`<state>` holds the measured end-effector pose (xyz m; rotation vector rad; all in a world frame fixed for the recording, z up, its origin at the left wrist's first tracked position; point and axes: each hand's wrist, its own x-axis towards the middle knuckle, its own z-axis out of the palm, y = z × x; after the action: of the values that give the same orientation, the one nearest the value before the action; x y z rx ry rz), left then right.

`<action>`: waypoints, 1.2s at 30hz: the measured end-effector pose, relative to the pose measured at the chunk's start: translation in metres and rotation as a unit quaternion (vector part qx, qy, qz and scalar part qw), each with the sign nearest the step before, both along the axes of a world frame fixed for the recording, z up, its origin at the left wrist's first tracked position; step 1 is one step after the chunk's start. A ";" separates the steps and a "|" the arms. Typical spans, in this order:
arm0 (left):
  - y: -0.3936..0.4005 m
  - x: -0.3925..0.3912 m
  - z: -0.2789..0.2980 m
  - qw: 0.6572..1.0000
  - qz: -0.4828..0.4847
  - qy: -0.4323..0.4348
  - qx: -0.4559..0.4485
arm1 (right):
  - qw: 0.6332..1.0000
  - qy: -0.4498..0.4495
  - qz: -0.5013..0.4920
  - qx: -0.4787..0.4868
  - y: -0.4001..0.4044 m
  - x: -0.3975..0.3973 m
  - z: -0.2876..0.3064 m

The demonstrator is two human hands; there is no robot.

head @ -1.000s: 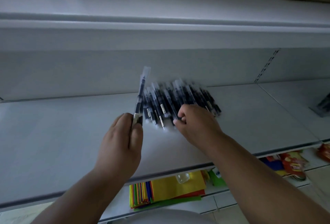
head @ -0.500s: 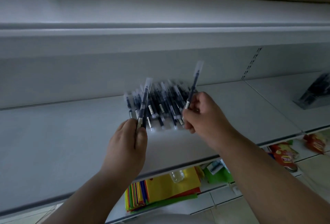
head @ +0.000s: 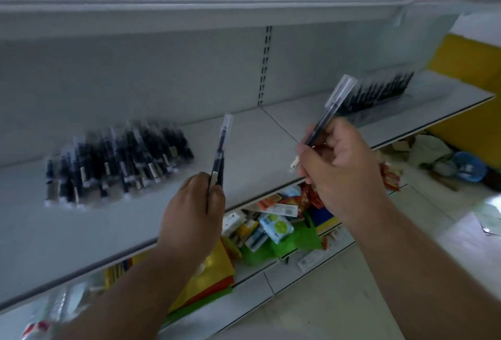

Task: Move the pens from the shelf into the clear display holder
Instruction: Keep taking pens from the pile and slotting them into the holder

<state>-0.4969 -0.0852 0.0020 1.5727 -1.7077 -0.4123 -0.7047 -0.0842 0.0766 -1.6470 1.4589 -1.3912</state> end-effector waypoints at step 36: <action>-0.115 -0.322 -0.010 0.995 -0.079 0.004 -0.064 | 0.984 0.141 -0.067 -0.090 -0.189 -0.336 0.001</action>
<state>-0.8193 -0.2002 -0.0076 1.3496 -1.8226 -0.3792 -1.0404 -0.2733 0.0771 -1.9576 1.6695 -1.4437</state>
